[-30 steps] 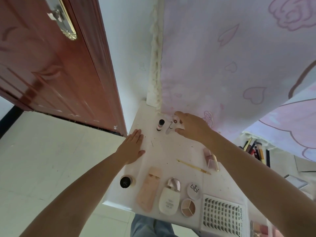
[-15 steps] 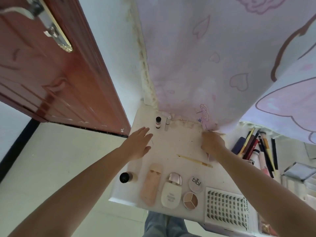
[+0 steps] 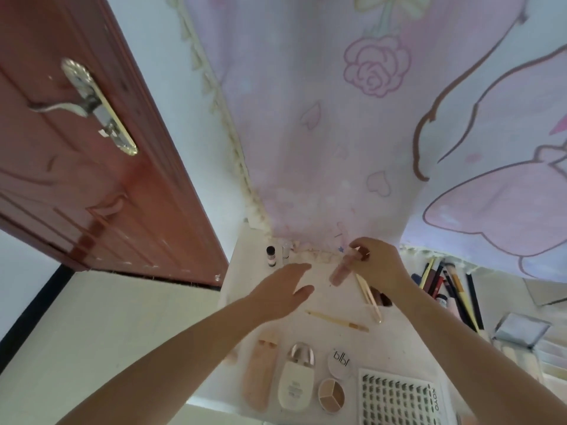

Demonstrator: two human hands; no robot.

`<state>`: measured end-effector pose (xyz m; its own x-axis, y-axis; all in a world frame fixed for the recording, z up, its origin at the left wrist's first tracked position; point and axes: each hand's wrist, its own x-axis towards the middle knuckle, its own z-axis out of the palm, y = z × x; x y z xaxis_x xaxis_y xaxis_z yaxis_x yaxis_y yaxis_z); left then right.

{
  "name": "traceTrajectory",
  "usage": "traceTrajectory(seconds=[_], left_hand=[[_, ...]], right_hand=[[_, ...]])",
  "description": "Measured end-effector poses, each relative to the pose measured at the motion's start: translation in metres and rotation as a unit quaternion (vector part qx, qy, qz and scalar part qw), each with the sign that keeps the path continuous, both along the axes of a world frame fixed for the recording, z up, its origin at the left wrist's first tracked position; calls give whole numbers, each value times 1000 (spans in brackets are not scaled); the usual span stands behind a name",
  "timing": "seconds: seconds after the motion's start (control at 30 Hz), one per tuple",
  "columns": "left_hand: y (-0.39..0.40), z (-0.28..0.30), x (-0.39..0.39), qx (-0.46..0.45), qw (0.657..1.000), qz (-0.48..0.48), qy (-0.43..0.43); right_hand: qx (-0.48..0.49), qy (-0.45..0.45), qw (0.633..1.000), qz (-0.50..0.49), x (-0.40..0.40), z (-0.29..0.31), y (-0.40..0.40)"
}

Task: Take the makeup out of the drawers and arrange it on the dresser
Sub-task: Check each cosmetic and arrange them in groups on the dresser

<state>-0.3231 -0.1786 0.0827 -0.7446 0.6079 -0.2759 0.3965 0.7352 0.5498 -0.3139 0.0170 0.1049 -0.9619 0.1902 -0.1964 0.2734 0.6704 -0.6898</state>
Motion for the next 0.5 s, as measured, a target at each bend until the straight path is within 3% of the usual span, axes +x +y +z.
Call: traceTrajectory(seconds=[0.07, 0.17, 0.33, 0.5], left_hand=[[17, 10, 7, 60, 998, 27, 18], [36, 27, 17, 130, 977, 59, 159], [51, 61, 19, 228, 931, 91, 271], [60, 93, 30, 361, 902, 142, 190]], right_hand=[[-170, 17, 984, -47, 9, 20, -3], [-310, 29, 946, -86, 22, 49, -5], [-325, 1, 943, -67, 34, 80, -7], [-297, 67, 952, -20, 43, 110, -6]])
